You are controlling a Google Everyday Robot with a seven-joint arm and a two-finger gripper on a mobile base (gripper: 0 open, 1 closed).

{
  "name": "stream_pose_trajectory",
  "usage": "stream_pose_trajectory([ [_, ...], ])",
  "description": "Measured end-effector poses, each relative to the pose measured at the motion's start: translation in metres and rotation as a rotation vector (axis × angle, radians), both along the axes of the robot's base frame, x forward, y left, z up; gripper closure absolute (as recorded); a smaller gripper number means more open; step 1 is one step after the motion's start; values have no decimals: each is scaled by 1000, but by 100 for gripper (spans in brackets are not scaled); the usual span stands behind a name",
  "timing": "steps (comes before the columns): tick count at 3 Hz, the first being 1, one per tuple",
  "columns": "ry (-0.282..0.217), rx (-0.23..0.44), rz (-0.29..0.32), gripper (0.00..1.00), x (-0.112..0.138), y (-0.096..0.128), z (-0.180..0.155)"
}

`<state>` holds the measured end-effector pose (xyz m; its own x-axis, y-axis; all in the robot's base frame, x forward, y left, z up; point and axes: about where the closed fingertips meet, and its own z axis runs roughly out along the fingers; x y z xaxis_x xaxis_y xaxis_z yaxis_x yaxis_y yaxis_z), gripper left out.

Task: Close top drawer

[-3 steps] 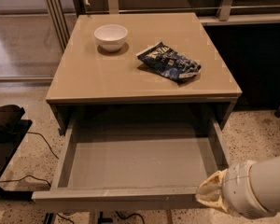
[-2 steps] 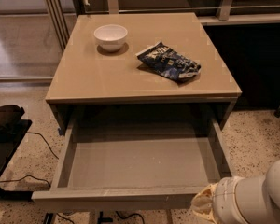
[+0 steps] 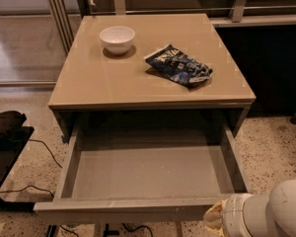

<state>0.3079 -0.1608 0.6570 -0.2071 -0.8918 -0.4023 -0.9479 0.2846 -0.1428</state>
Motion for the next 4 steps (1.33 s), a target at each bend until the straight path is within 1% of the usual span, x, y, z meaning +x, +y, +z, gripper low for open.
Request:
stream_pose_trajectory([
  [2, 0, 0, 0, 35, 0, 0, 0],
  [3, -51, 10, -22, 12, 16, -6, 5],
  [4, -70, 14, -32, 12, 25, -10, 6],
])
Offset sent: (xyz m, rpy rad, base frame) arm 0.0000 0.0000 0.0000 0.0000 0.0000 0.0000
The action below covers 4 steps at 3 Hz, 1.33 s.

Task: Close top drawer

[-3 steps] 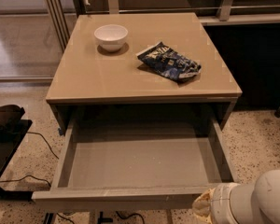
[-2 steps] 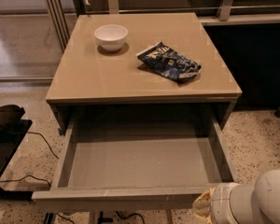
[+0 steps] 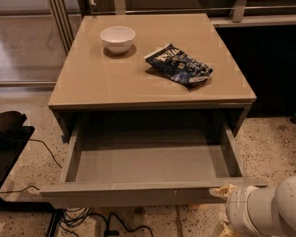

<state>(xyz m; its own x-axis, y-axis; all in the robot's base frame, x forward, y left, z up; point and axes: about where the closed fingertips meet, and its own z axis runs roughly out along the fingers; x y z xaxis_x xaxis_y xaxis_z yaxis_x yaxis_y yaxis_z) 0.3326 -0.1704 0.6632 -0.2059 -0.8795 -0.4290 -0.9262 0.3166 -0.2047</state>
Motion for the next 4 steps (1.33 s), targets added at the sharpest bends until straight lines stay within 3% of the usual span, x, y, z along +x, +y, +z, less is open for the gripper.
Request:
stream_pose_trajectory([
  [1, -31, 48, 17, 35, 33, -4, 0],
  [2, -62, 132, 68, 59, 85, -7, -2],
  [3, -76, 158, 97, 82, 135, -14, -6],
  [4, -81, 156, 98, 80, 144, -16, -7],
])
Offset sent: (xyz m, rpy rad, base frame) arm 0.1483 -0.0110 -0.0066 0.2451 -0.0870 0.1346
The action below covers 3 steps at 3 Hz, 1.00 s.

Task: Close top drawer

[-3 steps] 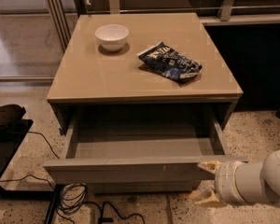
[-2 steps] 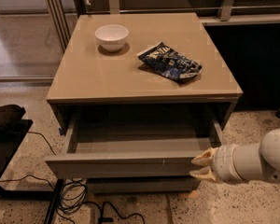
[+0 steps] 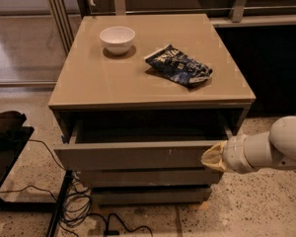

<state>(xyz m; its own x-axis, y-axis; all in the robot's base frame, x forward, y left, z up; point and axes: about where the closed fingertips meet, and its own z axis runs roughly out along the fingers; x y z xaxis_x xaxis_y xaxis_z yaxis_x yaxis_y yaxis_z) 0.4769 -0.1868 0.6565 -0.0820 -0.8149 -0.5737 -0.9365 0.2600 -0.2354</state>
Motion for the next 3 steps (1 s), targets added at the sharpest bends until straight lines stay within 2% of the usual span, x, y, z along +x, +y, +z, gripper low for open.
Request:
stream_pose_trajectory([
  [3, 0, 0, 0, 10, 0, 0, 0],
])
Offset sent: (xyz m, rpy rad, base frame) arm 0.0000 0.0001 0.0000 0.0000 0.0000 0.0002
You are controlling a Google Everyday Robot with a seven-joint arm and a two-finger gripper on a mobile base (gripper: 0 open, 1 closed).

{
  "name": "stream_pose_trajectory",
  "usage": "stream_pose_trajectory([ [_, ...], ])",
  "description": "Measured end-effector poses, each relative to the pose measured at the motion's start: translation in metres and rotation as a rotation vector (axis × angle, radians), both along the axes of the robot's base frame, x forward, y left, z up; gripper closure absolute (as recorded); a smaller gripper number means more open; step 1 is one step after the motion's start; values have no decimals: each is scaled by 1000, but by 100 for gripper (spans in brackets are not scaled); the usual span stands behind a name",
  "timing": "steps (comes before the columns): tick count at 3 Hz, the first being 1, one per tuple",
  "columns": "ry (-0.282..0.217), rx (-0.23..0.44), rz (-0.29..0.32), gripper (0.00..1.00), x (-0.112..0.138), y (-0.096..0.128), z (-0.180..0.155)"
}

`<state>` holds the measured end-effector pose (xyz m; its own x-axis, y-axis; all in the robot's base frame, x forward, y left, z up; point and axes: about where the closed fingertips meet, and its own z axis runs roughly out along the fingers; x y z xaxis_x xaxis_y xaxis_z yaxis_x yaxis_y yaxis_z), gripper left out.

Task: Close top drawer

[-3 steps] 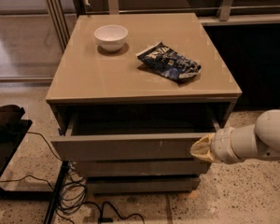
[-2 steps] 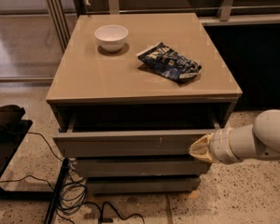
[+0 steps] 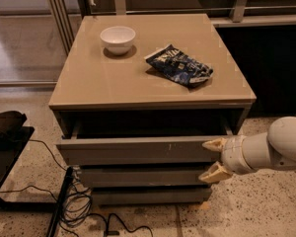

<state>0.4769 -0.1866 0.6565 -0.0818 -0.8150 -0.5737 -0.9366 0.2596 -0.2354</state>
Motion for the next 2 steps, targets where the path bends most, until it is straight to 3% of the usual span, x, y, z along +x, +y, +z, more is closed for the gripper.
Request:
stream_pose_trajectory([
  [1, 0, 0, 0, 0, 0, 0, 0],
  [2, 0, 0, 0, 0, 0, 0, 0],
])
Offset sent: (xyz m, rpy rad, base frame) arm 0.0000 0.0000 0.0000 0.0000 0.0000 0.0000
